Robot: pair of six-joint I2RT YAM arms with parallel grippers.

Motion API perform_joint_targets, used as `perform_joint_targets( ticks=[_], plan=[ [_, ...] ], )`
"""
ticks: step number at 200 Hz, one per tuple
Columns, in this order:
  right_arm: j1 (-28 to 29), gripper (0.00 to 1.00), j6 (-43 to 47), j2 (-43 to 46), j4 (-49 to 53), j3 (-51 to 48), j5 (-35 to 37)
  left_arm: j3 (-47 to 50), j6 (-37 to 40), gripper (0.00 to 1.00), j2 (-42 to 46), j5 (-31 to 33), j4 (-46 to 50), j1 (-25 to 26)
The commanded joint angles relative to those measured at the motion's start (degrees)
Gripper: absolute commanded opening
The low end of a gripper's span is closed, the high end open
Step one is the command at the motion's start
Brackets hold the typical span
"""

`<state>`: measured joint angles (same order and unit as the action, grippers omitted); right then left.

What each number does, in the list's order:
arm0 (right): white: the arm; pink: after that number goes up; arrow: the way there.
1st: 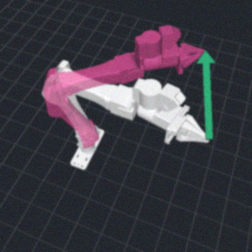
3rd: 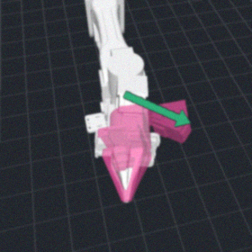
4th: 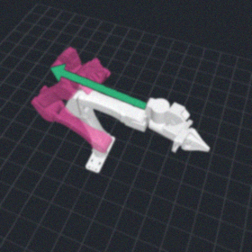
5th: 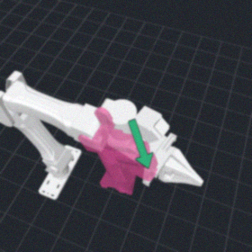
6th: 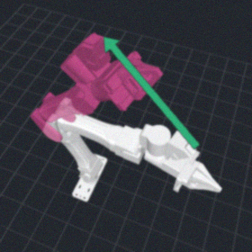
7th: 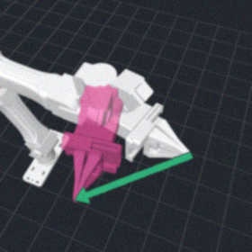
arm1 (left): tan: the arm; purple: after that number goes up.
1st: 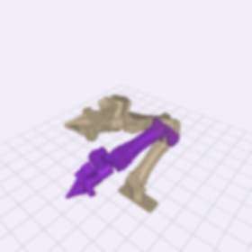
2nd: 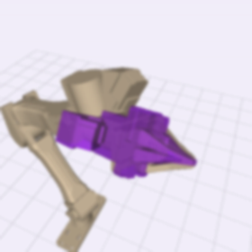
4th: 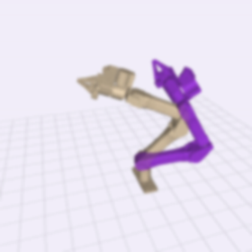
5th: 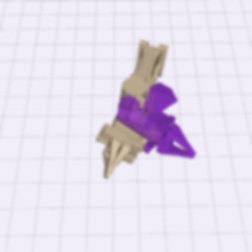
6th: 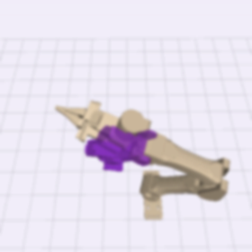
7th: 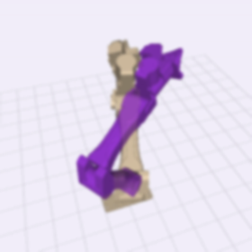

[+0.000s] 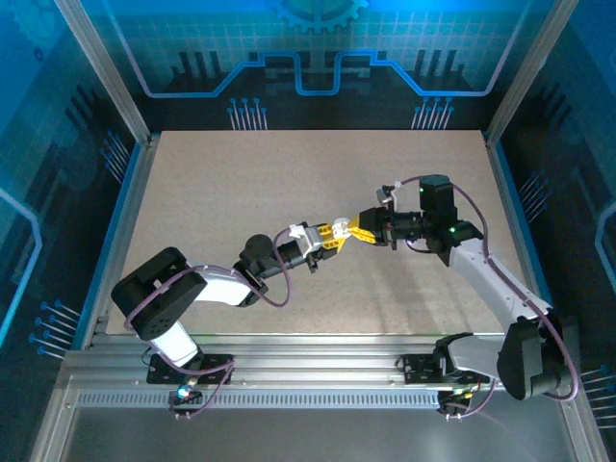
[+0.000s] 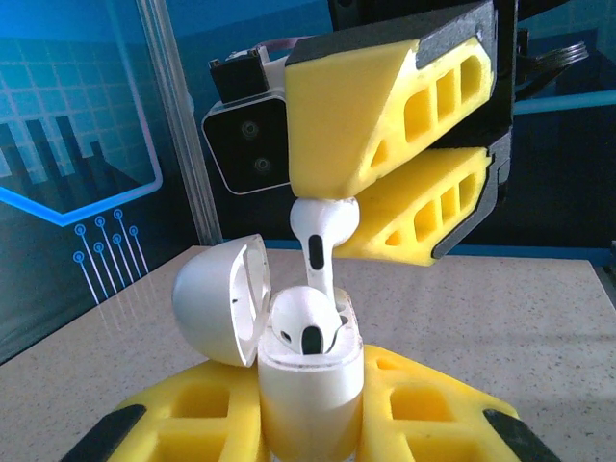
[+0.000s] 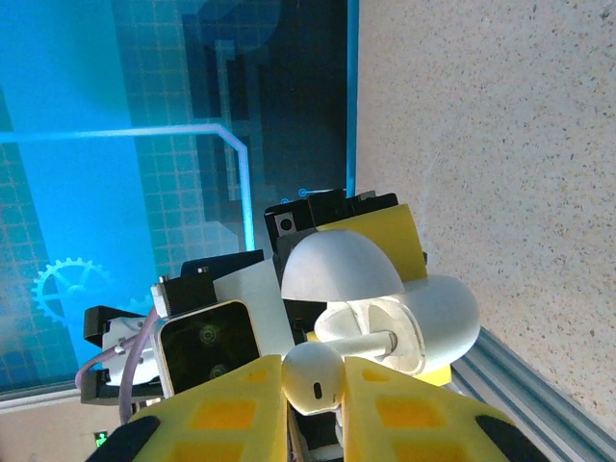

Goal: Insert the wireless bluetooth earbuds into the charging case

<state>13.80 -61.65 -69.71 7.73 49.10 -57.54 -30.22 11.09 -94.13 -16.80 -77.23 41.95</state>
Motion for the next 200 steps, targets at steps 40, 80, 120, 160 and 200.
perform_joint_targets(
  ticks=[40, 80, 120, 160, 200],
  plan=[
    [-0.5, 0.19, 1.1, -1.0, 2.4, 1.0, -0.4, -0.5, 0.8, 0.10, 1.7, -1.5, -3.0, 0.7],
    [-2.5, 0.19, 0.9, -1.0, 2.6, 0.3, 0.2, -0.5, 0.7, 0.10, 2.1, -1.7, -3.0, 0.9],
    [-2.9, 0.19, 0.9, -0.5, 2.4, 0.1, -0.1, -0.5, 0.8, 0.10, 2.0, -1.3, -3.1, 0.9],
    [-2.7, 0.19, 1.7, 1.0, 4.2, 1.0, 0.0, 0.2, 0.8, 0.11, 1.4, 3.9, -2.8, 0.9],
    [-3.3, 0.19, 5.9, 1.9, 10.8, 2.6, 1.6, 3.7, -0.1, 0.10, 2.3, 10.1, -3.0, 0.9]
  ],
)
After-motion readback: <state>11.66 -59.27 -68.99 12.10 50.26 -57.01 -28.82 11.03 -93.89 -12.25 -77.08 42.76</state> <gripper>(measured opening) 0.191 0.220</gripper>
